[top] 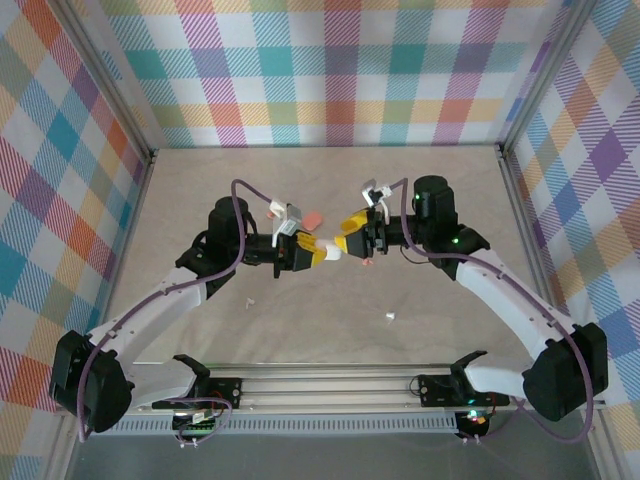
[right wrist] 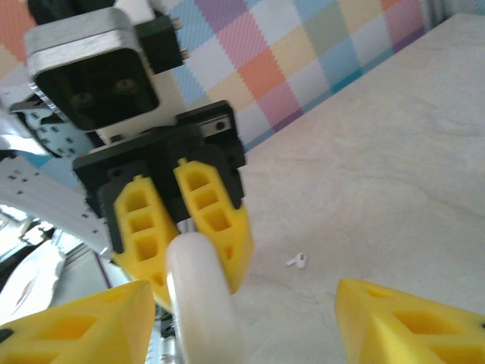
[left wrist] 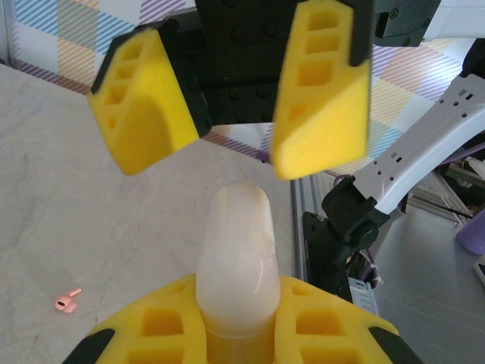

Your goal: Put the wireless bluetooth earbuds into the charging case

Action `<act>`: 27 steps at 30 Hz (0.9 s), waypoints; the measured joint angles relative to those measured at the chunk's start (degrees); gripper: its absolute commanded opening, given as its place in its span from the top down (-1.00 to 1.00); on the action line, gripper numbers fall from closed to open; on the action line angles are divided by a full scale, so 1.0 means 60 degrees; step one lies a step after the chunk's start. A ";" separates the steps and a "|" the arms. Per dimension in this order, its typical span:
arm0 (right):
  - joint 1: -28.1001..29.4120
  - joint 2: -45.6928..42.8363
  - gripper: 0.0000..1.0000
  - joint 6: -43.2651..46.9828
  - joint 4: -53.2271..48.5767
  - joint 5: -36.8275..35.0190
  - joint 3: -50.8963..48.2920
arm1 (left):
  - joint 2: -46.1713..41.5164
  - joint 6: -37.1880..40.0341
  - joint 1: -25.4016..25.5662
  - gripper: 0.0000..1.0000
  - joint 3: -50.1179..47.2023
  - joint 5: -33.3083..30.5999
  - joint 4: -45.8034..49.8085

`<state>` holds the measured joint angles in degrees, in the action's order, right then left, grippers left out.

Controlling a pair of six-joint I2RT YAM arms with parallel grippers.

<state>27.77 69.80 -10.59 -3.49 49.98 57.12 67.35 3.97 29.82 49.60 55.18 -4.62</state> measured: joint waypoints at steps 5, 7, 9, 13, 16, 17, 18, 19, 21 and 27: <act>0.0186 0.0062 -0.39 0.0062 -0.0186 0.0466 0.0040 | -0.0044 0.0109 0.0000 1.00 0.0106 0.0106 0.0178; 0.0346 0.0288 -0.42 0.0135 -0.0357 0.0648 0.0175 | -0.0080 0.0157 0.0000 1.00 0.0157 0.0146 0.0259; 0.0466 0.0568 -0.42 0.0164 -0.0430 0.0838 0.0288 | -0.0142 0.0215 0.0000 1.00 0.0157 0.0157 0.0299; 0.0597 0.0994 -0.41 0.0171 -0.0699 0.0918 0.0423 | -0.0302 0.0302 0.0000 1.00 0.0160 0.0164 0.0459; 0.0627 0.1045 -0.40 0.0244 -0.1024 0.0685 0.0597 | -0.0368 0.0368 -0.0004 1.00 0.0160 0.0117 0.0652; 0.0637 0.1038 -0.40 0.0273 -0.1118 0.0561 0.0667 | -0.0375 0.0393 -0.0004 1.00 0.0160 0.0117 0.0678; 0.0634 0.1038 -0.40 0.0280 -0.1202 0.0397 0.0743 | -0.0393 0.0433 -0.0007 1.00 0.0160 0.0091 0.0721; 0.0634 0.1035 -0.40 0.0302 -0.1239 0.0270 0.0776 | -0.0419 0.0474 -0.0022 1.00 0.0160 0.0025 0.0765; 0.0637 0.1016 -0.40 0.0295 -0.1311 0.0084 0.0798 | -0.0433 0.0539 -0.0047 1.00 0.0160 -0.0062 0.0816; 0.0634 0.1002 -0.40 0.0164 -0.1421 -0.0346 0.0816 | -0.0433 0.0674 -0.0058 1.00 0.0164 -0.0302 0.1038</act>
<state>31.57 75.81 -9.61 -12.01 47.90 62.02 64.75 8.01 29.47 50.59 53.36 1.61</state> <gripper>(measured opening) 0.702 0.161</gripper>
